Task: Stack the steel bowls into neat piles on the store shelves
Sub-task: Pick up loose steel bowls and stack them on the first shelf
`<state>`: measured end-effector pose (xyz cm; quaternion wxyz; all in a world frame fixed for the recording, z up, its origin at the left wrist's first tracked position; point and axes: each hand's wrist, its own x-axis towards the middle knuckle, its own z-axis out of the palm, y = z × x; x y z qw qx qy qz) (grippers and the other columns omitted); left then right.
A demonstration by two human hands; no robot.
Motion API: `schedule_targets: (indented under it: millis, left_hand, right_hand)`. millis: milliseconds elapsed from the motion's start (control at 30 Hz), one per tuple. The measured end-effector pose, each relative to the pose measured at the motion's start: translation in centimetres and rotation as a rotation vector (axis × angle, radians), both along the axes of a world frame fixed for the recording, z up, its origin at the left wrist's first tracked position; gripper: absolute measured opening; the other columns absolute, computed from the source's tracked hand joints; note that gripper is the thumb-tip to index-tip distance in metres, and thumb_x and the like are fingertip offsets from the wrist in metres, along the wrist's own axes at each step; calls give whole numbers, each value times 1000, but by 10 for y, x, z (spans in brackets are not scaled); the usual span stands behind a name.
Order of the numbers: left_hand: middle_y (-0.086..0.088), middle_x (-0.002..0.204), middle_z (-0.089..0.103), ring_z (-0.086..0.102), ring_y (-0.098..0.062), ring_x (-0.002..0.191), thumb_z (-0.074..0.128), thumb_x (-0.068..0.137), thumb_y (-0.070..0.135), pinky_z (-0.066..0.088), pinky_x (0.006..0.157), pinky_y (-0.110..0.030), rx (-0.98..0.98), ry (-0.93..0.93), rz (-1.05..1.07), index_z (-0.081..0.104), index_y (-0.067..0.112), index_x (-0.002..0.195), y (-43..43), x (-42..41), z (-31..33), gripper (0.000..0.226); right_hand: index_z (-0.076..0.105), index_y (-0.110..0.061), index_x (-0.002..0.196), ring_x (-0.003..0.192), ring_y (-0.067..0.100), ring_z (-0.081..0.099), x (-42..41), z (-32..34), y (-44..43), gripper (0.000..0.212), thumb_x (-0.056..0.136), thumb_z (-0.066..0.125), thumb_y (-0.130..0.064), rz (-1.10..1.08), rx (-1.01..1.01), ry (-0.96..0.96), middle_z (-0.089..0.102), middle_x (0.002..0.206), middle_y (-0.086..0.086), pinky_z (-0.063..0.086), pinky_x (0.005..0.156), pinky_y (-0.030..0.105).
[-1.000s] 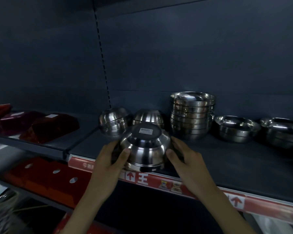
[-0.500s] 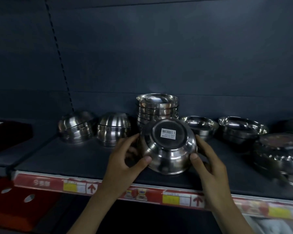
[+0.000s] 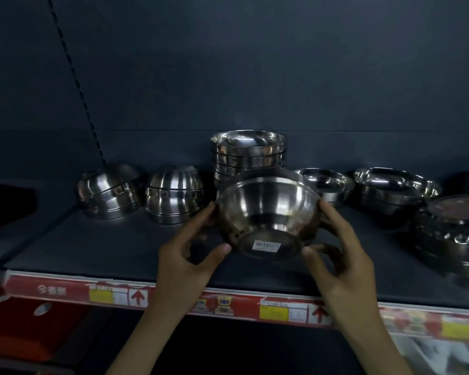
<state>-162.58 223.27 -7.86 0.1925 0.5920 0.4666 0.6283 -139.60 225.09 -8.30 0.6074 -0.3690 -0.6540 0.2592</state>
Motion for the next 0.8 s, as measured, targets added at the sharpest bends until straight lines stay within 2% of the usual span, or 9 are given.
schedule_targets:
  millis: [67, 133, 233, 300, 400, 500, 567, 700, 800]
  left_hand:
    - [19, 122, 68, 65, -6, 111, 81, 74, 14, 52, 90, -19, -2, -73, -14, 59, 33, 127, 0, 1, 0, 60]
    - [16, 120, 69, 67, -10, 111, 76, 73, 2, 52, 89, -17, 9, -133, -36, 60, 28, 125, 1, 3, 0, 60]
    - [10, 121, 70, 68, -12, 110, 74, 72, 6, 52, 89, -19, 41, -152, -44, 61, 23, 125, 0, 3, 0, 57]
    - [6, 120, 71, 69, -13, 107, 73, 72, 9, 53, 88, -19, 45, -155, -61, 61, 20, 125, -1, 3, 1, 55]
    - [9, 114, 73, 70, -9, 104, 71, 73, 9, 53, 85, -16, 50, -152, -80, 62, 19, 122, -3, 4, 2, 51]
    - [0, 113, 71, 69, -6, 104, 75, 77, 9, 52, 83, -14, 66, -118, -78, 62, 20, 121, -4, 3, 2, 47]
    - [6, 112, 67, 67, -7, 106, 78, 81, 11, 52, 84, -14, 85, -58, -81, 65, 22, 118, -3, 0, 2, 41]
    - [5, 112, 65, 66, -9, 108, 70, 79, 21, 52, 85, -15, 87, -25, -121, 65, 21, 114, -2, -2, 0, 35]
    - [-3, 112, 65, 65, -8, 108, 64, 79, 26, 50, 83, -12, 75, -4, -135, 64, 19, 111, -2, -2, 1, 33]
  right_hand:
    - [49, -33, 139, 112, -1, 60, -1, 1, 0, 72, 84, 65, 11, 13, 37, 44, 54, 140, -8, 51, 87, 14]
    - [49, -32, 137, 119, 0, 57, -2, 0, 1, 74, 83, 62, 18, 10, 66, 45, 52, 139, -12, 50, 84, 13]
    - [50, -33, 137, 126, 5, 53, -2, -2, 3, 76, 81, 58, 17, -18, 94, 20, 49, 134, -18, 49, 86, 12]
    - [51, -34, 136, 124, 3, 54, -1, -3, 4, 77, 80, 57, 20, -32, 87, 33, 49, 132, -15, 49, 86, 13]
    - [54, -34, 130, 123, 6, 55, -1, -3, 4, 71, 80, 55, 15, -36, 100, 44, 50, 130, -11, 50, 86, 14]
    - [58, -28, 121, 120, 10, 57, -1, -2, 5, 69, 78, 54, 26, -52, 117, 19, 52, 126, -6, 48, 87, 12]
    - [61, -23, 116, 117, 13, 58, -1, -2, 5, 63, 78, 52, 27, -58, 122, 16, 54, 123, -3, 47, 89, 13]
    - [63, -23, 108, 113, 15, 60, -1, -3, 6, 57, 79, 52, 26, -79, 98, 36, 55, 117, -3, 47, 93, 14]
    - [64, -20, 99, 107, 10, 60, -2, -2, 7, 47, 79, 54, 22, -117, 98, 19, 56, 111, -3, 46, 91, 11]
